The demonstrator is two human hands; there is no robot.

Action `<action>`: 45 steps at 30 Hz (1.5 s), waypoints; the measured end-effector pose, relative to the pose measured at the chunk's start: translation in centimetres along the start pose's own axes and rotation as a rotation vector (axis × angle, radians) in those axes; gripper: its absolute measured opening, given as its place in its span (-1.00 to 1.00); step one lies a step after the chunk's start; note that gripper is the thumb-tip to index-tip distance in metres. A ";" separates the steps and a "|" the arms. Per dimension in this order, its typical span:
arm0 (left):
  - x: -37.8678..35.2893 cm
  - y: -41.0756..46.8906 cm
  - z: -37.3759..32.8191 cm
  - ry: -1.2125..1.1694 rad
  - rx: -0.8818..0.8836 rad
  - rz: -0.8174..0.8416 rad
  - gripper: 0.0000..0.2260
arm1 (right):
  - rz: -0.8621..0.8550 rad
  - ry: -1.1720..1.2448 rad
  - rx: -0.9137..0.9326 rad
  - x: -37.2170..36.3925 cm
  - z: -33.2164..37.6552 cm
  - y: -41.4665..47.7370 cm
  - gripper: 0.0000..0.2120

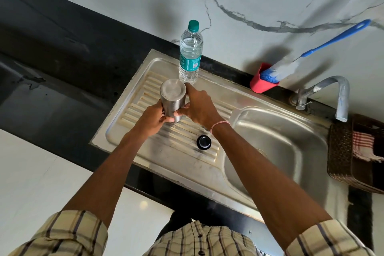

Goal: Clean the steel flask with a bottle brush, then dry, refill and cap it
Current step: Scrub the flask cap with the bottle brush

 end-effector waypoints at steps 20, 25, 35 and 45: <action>-1.6 -7.1 0.5 -0.010 0.119 -0.442 -0.36 | -0.108 0.131 -0.035 4.2 -6.2 -4.9 -0.57; -6.7 -10.1 -1.4 0.037 0.111 -0.390 -0.57 | -0.216 0.150 -0.118 5.9 -10.8 -8.9 -0.71; -11.3 -7.6 -7.8 0.048 -0.044 -0.317 -0.58 | -0.407 -0.343 -0.035 17.2 -13.2 -11.3 -0.73; -14.6 -6.6 -9.5 0.345 0.084 -0.285 -0.42 | -0.403 -1.109 0.324 27.2 -9.8 -6.8 -0.76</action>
Point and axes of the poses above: each hand's wrist, its own y-axis towards the middle knuckle, its own x-axis out of the back of the hand, z = x × y, the point moved 7 cm from there along y, towards the middle knuckle, and after that the axes turned 2 degrees about y, right-handed, at the moved point
